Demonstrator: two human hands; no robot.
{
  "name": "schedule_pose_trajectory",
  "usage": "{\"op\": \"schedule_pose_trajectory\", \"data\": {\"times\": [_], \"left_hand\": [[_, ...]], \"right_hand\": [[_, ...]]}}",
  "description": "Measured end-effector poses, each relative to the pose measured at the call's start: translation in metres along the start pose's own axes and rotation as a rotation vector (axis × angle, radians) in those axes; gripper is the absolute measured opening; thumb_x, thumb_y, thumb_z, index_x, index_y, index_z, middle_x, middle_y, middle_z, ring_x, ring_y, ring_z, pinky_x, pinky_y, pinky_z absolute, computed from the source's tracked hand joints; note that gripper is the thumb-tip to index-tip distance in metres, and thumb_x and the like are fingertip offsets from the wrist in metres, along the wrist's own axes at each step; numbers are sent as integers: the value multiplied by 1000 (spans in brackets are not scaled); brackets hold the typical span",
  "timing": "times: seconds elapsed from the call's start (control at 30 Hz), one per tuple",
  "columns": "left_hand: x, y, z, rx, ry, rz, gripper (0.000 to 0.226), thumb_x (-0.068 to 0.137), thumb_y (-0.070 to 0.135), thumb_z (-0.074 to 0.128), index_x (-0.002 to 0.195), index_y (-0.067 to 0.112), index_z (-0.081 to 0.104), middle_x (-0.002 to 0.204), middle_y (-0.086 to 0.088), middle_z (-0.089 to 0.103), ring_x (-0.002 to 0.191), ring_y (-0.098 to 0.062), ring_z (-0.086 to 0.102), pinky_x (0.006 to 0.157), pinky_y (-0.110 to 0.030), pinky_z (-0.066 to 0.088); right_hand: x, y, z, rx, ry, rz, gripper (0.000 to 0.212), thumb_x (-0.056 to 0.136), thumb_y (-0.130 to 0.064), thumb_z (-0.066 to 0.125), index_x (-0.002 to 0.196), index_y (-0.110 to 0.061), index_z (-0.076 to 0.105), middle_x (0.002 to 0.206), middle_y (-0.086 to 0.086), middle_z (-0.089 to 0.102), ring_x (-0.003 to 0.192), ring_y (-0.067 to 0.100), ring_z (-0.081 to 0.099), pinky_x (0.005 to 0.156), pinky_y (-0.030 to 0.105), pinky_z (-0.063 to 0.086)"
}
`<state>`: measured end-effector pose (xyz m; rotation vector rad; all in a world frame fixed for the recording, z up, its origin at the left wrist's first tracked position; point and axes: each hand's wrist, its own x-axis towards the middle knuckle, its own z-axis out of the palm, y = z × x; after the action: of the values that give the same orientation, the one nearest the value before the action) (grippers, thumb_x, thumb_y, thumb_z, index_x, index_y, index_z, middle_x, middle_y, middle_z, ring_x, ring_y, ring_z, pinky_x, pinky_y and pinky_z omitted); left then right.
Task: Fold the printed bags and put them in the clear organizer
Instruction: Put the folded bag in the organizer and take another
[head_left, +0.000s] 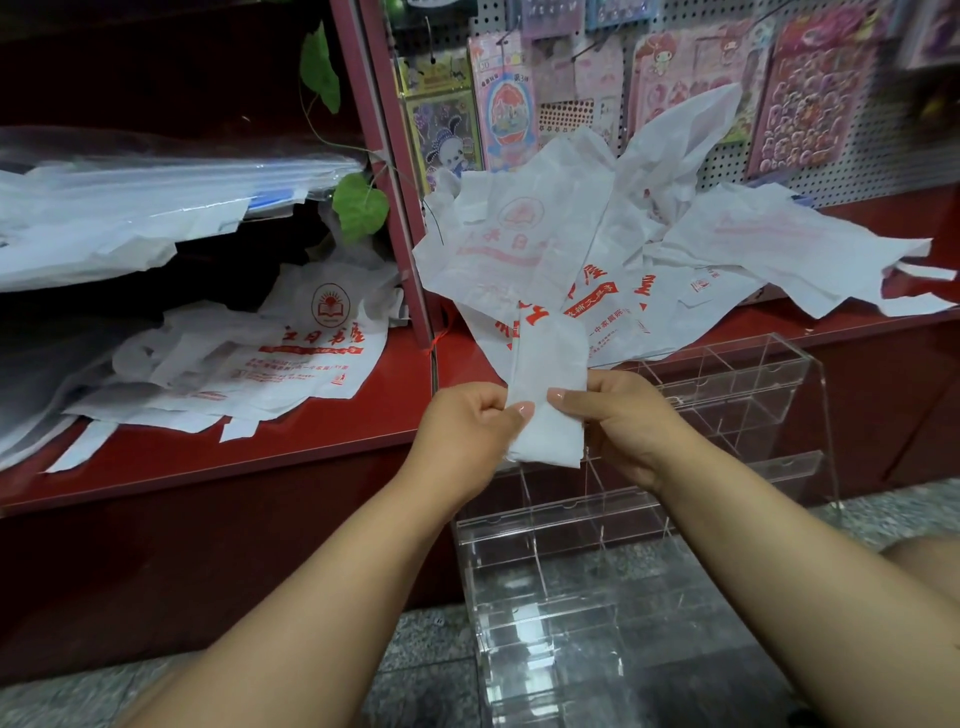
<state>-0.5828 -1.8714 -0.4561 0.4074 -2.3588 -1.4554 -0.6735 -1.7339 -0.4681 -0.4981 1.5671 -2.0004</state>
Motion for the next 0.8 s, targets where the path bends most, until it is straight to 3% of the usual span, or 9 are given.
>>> {"op": "schedule_pose_trajectory", "data": {"times": [0.1,0.2,0.27,0.37,0.43,0.53,0.63,0.7,0.8], "left_hand": [[1,-1,0,15,17,-5,18,92,20,65,91,2,67,62,1,58,48,-4,48,53,-24,41],[4,-2,-2,67,97,-51,25,87,30,72,105,19,58,87,1,63,75,-10,61,69,-29,51],[5,3,-7,20,55,-130,31,87,34,72,109,15,62,83,5,62,65,-3,57,59,-21,46],[4,10,-11,-244,-106,-325,26,92,30,65,95,4,67,51,4,51,36,-4,35,36,-16,24],[3,12,-9,-363,-132,-370,22,93,25,64,81,7,62,46,3,49,33,-3,32,33,-13,21],[4,12,-5,-465,-94,-373,20,93,20,64,77,9,59,47,2,55,33,-3,39,31,-13,26],[4,13,-4,-486,-49,-319,17,93,19,63,81,8,59,51,-1,63,35,-3,48,33,-13,30],[4,11,-3,-448,-41,-269,16,94,18,61,83,7,61,55,-2,66,38,-4,54,35,-13,34],[4,9,-2,-391,-48,-196,16,96,15,59,85,6,66,64,-4,70,48,-6,61,40,-14,41]], "right_hand": [[3,1,-1,0,70,-81,27,83,7,64,107,-4,65,94,8,75,83,21,71,65,26,56],[5,-2,-6,-219,108,-193,62,75,2,75,131,-12,52,98,11,74,90,25,72,77,39,58],[3,-4,-7,-350,103,-242,72,75,2,75,137,-19,46,97,7,75,89,21,72,78,40,58],[-2,-4,-3,-443,65,-283,74,76,2,74,138,-25,44,94,0,75,87,13,72,76,34,59],[-4,-4,0,-460,28,-290,73,76,2,74,136,-26,45,91,-1,76,86,10,72,75,28,58],[-5,-3,1,-511,92,-293,64,76,-5,76,129,-29,50,86,-3,74,81,8,70,73,25,55],[-3,-6,-1,-686,220,-272,33,75,-25,80,102,-26,62,64,-5,61,57,6,55,58,22,44],[-2,-6,-3,-556,157,-193,19,78,-26,77,91,-15,67,51,-8,55,45,4,47,48,19,37],[-5,-7,0,-264,47,-113,14,85,-20,69,82,-6,65,51,1,60,45,12,51,43,21,40]]}}
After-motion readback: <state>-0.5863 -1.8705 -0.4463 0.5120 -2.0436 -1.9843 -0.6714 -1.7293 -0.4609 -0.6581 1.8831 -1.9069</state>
